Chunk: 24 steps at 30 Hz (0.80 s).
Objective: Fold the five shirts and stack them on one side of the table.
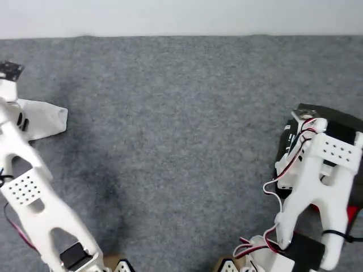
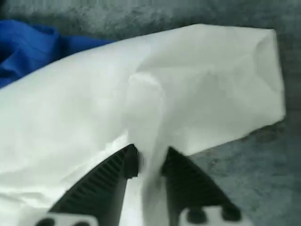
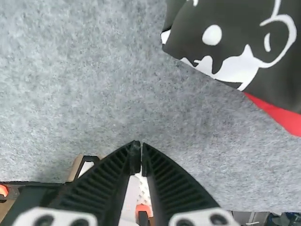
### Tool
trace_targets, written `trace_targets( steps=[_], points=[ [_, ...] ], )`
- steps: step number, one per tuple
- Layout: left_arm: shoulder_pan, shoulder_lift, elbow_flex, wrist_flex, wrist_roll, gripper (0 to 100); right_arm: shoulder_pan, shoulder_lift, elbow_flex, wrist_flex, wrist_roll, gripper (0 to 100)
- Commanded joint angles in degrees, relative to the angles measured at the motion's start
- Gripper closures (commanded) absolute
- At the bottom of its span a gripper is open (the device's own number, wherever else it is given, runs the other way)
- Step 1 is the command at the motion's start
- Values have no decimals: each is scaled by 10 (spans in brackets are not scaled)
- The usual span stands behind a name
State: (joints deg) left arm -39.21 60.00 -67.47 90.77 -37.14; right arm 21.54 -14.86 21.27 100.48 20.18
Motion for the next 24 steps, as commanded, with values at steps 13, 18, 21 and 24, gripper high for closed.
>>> trace_targets(
  steps=[13, 18, 21, 24],
  points=[
    [118, -114, -270, 98, 204, 996, 0, -27, -3, 25, -9, 988],
    [220, -205, -268, 98, 266, 996, 0, -27, -3, 25, -9, 988],
    [309, -238, -267, 98, 283, 996, 0, -27, -3, 26, -9, 988],
    [410, -244, -248, 98, 293, 996, 0, -27, -3, 26, -8, 988]
  ],
)
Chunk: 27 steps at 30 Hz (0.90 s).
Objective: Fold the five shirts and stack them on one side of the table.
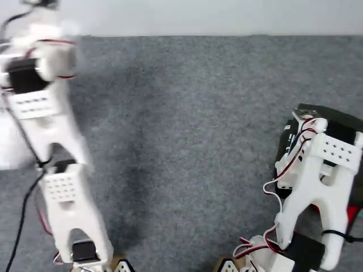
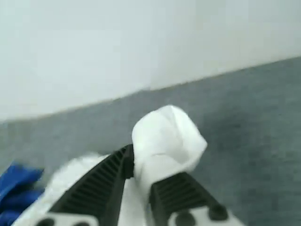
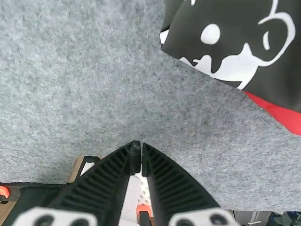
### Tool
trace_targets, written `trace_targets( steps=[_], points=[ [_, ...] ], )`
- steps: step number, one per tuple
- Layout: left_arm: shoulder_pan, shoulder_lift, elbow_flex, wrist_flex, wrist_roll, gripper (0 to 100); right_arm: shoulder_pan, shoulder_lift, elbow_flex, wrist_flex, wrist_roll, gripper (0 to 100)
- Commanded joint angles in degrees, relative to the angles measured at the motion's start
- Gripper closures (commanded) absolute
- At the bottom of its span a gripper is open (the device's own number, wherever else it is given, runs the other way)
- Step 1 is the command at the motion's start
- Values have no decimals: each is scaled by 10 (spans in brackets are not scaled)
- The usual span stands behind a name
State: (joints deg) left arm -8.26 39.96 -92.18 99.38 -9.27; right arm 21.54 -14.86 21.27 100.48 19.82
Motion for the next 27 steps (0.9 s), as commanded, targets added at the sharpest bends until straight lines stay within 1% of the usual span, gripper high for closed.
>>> trace_targets(
  steps=[1, 6, 9, 11, 13, 15, 18, 20, 27],
  points=[
    [134, -41, 8, 12, 15, 996, 0, -27, -3, 26, -4, 988],
    [294, -25, 99, 11, 16, 996, 2, -27, -3, 26, -4, 988],
    [363, 3, 151, 8, 15, 995, 2, -27, -3, 26, -4, 988],
    [389, 26, 165, 2, 15, 994, 2, -27, -3, 26, -4, 988],
    [404, 45, 160, 2, 15, 987, 2, -27, -3, 26, -4, 988],
    [411, 55, 138, 4, 24, 951, 3, -27, -3, 26, -3, 988],
    [412, 54, 104, 11, 79, 881, 3, -27, -3, 26, -3, 988],
    [411, 53, 80, 12, 100, 856, 3, -27, -3, 26, -3, 988],
    [411, -31, 73, 13, 100, 847, 3, -27, -3, 26, -3, 988]
  ],
)
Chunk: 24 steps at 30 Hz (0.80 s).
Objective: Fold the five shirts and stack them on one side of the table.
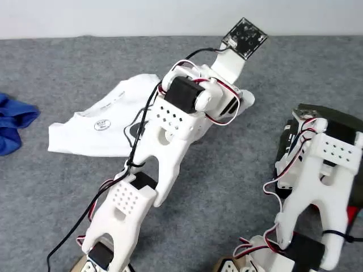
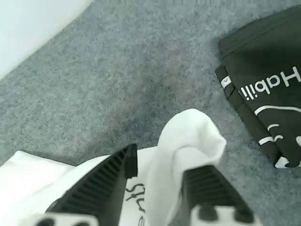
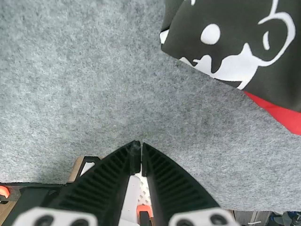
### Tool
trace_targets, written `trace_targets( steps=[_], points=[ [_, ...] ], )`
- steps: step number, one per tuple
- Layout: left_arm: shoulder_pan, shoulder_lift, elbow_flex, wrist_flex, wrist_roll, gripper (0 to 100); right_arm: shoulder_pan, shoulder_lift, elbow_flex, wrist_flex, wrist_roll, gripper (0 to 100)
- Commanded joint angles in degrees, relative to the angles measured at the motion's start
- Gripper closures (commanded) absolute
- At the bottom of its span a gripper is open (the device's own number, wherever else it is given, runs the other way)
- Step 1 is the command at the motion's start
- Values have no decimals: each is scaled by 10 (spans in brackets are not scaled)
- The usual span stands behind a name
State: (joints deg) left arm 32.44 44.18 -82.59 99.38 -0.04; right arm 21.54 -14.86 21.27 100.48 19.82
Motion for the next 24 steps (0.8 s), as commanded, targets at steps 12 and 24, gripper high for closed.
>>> trace_targets(
  steps=[12, 24],
  points=[
    [1, -282, 214, 12, 7, 804, 3, -27, -2, 26, -4, 988],
    [-153, -491, 559, 11, -86, 995, 3, -27, 44, 26, -4, 988]
  ],
)
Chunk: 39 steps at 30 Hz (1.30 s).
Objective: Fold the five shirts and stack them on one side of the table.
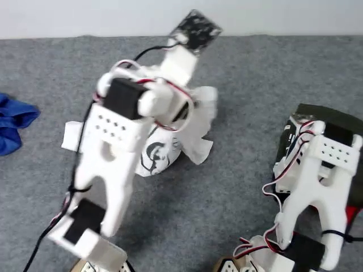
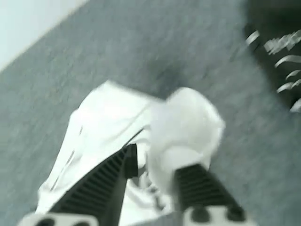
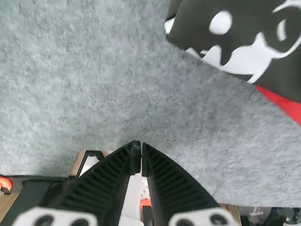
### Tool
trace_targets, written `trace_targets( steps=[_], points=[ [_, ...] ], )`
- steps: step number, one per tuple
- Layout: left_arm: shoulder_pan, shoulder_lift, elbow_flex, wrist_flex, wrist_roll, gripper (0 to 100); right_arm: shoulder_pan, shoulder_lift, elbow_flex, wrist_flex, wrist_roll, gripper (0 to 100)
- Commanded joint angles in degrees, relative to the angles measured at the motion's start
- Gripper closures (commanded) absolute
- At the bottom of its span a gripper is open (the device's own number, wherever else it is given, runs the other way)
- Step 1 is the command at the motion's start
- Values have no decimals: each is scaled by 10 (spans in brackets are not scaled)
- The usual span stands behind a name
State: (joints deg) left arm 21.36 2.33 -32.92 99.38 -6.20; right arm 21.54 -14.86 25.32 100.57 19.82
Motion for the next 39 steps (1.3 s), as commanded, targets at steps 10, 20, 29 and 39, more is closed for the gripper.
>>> trace_targets(
  steps=[10, 20, 29, 39],
  points=[
    [-218, -285, 336, 10, -94, 996, -1, -122, 18, 23, -3, 988],
    [-455, -486, 491, 11, -222, 996, -129, -180, -22, 21, -3, 987],
    [-571, -525, 681, -60, -230, 995, -290, -78, -139, 0, -5, 988],
    [-681, -526, 776, -91, -230, 995, -295, 27, -227, 11, -5, 988]
  ],
)
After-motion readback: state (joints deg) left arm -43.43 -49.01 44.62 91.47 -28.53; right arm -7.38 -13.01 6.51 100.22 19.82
